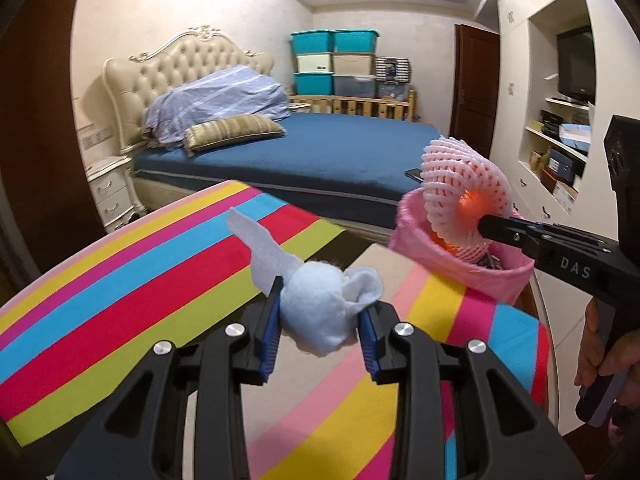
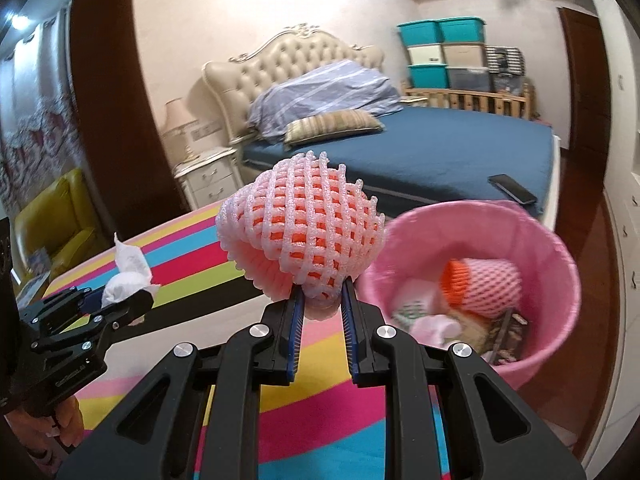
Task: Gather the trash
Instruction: 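Carry the tissue and pink fruit net in both tools over the wastebasket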
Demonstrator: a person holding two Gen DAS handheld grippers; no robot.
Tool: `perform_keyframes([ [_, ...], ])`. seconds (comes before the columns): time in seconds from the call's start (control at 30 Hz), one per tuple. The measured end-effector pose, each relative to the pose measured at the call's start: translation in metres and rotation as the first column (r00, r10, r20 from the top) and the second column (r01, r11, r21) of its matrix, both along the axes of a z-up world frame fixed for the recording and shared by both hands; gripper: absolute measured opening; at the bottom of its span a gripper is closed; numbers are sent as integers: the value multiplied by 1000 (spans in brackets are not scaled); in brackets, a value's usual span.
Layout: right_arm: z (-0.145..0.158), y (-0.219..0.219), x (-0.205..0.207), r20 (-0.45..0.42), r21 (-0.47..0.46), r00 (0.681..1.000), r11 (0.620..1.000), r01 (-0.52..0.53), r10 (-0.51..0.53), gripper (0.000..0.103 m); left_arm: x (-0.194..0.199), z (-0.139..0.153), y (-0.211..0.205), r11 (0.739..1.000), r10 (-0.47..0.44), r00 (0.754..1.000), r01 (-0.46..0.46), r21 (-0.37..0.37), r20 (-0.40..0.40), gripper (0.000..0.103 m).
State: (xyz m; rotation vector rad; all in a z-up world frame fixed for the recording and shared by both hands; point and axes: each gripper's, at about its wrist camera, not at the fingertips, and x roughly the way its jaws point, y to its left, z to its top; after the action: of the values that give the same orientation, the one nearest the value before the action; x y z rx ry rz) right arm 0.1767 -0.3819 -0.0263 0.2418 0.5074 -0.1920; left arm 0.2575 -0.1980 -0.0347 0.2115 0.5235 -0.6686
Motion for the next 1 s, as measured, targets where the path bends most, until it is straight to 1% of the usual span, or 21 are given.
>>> perform_keyframes([
  [0.13, 1, -23, -10, 5, 1, 999, 999, 47, -47, 19, -1, 5, -23, 999, -45, 999, 45, -3, -3, 34],
  [0.33, -3, -53, -23, 5, 2, 994, 994, 110, -110, 19, -4, 12, -61, 994, -110, 994, 110, -1, 16, 34],
  [0.63, -4, -86, -43, 3, -40, 983, 982, 186, -186, 19, -14, 15, -119, 980, -201, 979, 201, -1, 14, 34],
  [0.77, -5, -101, -51, 7, -40, 976, 975, 219, -219, 19, -15, 17, -139, 974, -227, 974, 227, -15, 14, 34],
  [0.87, -7, -109, -57, 8, -47, 971, 970, 239, -239, 19, -14, 17, -150, 970, -241, 970, 241, -31, 0, 34],
  [1.0, -7, -116, -62, 9, -48, 968, 967, 250, -250, 19, -11, 18, -163, 965, -262, 965, 262, -31, -4, 34],
])
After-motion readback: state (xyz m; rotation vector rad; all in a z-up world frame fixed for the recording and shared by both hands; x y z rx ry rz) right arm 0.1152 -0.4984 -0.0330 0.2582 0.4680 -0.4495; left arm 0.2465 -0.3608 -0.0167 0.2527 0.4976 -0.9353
